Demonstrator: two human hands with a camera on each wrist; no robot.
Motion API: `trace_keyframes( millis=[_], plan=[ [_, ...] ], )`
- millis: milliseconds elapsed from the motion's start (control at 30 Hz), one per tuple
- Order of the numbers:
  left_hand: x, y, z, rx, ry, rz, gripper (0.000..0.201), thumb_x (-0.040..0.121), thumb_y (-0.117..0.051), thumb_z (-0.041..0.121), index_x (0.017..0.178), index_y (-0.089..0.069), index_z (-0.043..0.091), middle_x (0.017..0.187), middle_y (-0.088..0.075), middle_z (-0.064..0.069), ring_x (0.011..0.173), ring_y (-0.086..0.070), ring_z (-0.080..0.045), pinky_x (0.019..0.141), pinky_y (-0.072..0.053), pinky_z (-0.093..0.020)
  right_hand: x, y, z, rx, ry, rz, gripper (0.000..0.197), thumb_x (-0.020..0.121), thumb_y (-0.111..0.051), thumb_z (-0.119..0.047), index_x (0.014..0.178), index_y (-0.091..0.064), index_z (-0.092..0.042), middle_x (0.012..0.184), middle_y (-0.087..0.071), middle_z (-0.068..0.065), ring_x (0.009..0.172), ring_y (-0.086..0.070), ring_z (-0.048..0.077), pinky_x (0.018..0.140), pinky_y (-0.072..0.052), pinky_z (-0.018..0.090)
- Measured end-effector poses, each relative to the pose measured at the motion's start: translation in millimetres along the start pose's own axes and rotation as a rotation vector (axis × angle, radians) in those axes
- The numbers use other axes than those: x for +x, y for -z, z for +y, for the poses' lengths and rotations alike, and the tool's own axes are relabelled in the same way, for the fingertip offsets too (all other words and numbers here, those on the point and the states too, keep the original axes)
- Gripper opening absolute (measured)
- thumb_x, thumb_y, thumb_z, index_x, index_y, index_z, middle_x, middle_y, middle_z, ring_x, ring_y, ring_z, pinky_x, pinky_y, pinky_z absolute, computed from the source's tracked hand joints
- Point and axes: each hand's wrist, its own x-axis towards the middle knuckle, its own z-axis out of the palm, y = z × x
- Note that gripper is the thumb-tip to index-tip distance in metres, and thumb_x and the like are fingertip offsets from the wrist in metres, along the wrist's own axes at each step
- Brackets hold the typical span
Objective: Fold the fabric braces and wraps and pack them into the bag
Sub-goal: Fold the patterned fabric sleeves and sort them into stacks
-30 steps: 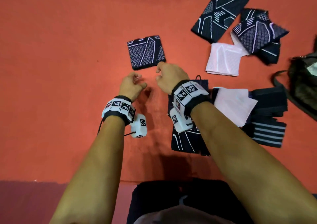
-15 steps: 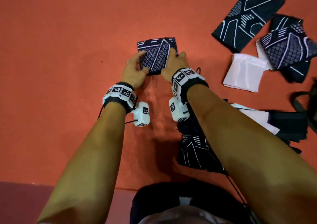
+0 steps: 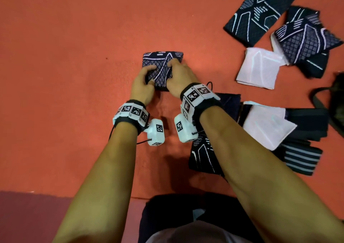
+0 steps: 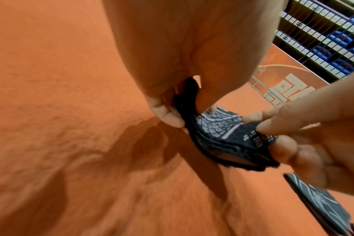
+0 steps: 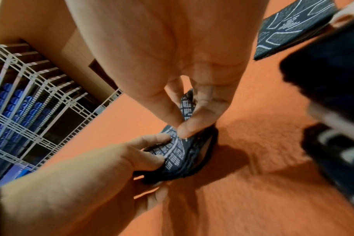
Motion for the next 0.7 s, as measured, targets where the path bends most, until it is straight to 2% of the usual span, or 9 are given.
trace_keyframes(
  millis=[100, 200, 233, 300, 367, 400, 567, 667, 700],
  plan=[
    [-28, 6, -13, -0.002, 0.024, 0.006, 0.060, 0.083, -0.045, -0.016, 0.128, -0.058, 0.021, 0.134, -0.060, -0.005, 0.123, -0.057, -0.020, 0.109, -0.046, -0.041, -32, -17, 3, -0.031, 0.005, -0.035, 0.046, 0.092, -0.059, -0.016, 0.137, -0.045, -0.015, 0.130, -0.052, 0.015, 0.108, -0.061, 0.034, 0.095, -0.051, 0.043],
    [-66, 15, -21, -0.019, 0.031, 0.022, 0.073, 0.079, -0.043, -0.021, 0.141, -0.050, 0.017, 0.145, -0.050, -0.006, 0.133, -0.047, -0.018, 0.110, -0.040, -0.020, -66, -38, 9, -0.012, 0.029, -0.061, 0.047, 0.092, -0.058, -0.012, 0.138, -0.045, -0.015, 0.131, -0.051, 0.014, 0.114, -0.059, 0.034, 0.100, -0.050, 0.043],
    [-79, 18, -24, -0.037, 0.037, 0.023, 0.078, 0.077, -0.043, -0.022, 0.145, -0.047, 0.018, 0.148, -0.047, -0.006, 0.135, -0.045, -0.018, 0.110, -0.039, -0.019, -77, -44, 13, -0.002, 0.044, -0.068, 0.048, 0.092, -0.057, -0.011, 0.138, -0.046, -0.014, 0.131, -0.051, 0.013, 0.115, -0.058, 0.034, 0.101, -0.049, 0.043],
    [-105, 23, -36, -0.079, 0.082, 0.014, 0.086, 0.076, -0.048, -0.015, 0.145, -0.045, 0.036, 0.149, -0.046, -0.005, 0.133, -0.048, -0.021, 0.111, -0.043, -0.034, -99, -57, 24, 0.013, 0.068, -0.091, 0.049, 0.092, -0.056, -0.012, 0.140, -0.046, -0.015, 0.129, -0.052, 0.014, 0.115, -0.058, 0.033, 0.103, -0.048, 0.041],
    [-127, 28, -52, -0.121, 0.155, -0.027, 0.091, 0.072, -0.056, -0.004, 0.137, -0.043, 0.059, 0.147, -0.048, -0.007, 0.125, -0.056, -0.030, 0.100, -0.052, -0.048, -120, -70, 38, 0.010, 0.077, -0.138, 0.051, 0.093, -0.056, -0.016, 0.143, -0.045, -0.015, 0.129, -0.053, 0.014, 0.116, -0.057, 0.033, 0.104, -0.046, 0.039],
    [-137, 30, -62, -0.132, 0.195, -0.052, 0.093, 0.072, -0.058, -0.002, 0.137, -0.041, 0.063, 0.146, -0.049, -0.008, 0.123, -0.057, -0.032, 0.095, -0.056, -0.048, -129, -76, 46, -0.005, 0.077, -0.167, 0.052, 0.093, -0.056, -0.017, 0.144, -0.045, -0.016, 0.129, -0.053, 0.014, 0.117, -0.056, 0.032, 0.105, -0.045, 0.037],
    [-179, 23, -91, -0.108, 0.309, -0.135, 0.099, 0.079, -0.060, -0.010, 0.149, -0.031, 0.053, 0.141, -0.054, -0.001, 0.118, -0.059, -0.022, 0.089, -0.057, -0.035, -162, -101, 80, -0.042, 0.056, -0.255, 0.048, 0.096, -0.054, -0.015, 0.143, -0.046, -0.016, 0.131, -0.054, 0.012, 0.115, -0.056, 0.027, 0.100, -0.042, 0.028],
    [-192, 21, -100, -0.116, 0.316, -0.159, 0.097, 0.078, -0.059, -0.014, 0.147, -0.035, 0.049, 0.128, -0.057, 0.018, 0.120, -0.058, -0.015, 0.100, -0.053, -0.044, -168, -111, 97, -0.053, 0.028, -0.262, 0.045, 0.096, -0.053, -0.015, 0.141, -0.048, -0.018, 0.128, -0.057, 0.011, 0.095, -0.061, 0.022, 0.092, -0.048, 0.028],
    [-195, 20, -102, -0.113, 0.315, -0.164, 0.096, 0.077, -0.060, -0.014, 0.146, -0.037, 0.048, 0.127, -0.057, 0.019, 0.122, -0.057, -0.014, 0.102, -0.052, -0.047, -169, -113, 102, -0.059, 0.022, -0.263, 0.045, 0.095, -0.053, -0.015, 0.140, -0.049, -0.020, 0.126, -0.058, 0.010, 0.093, -0.062, 0.021, 0.092, -0.050, 0.030]
  ],
)
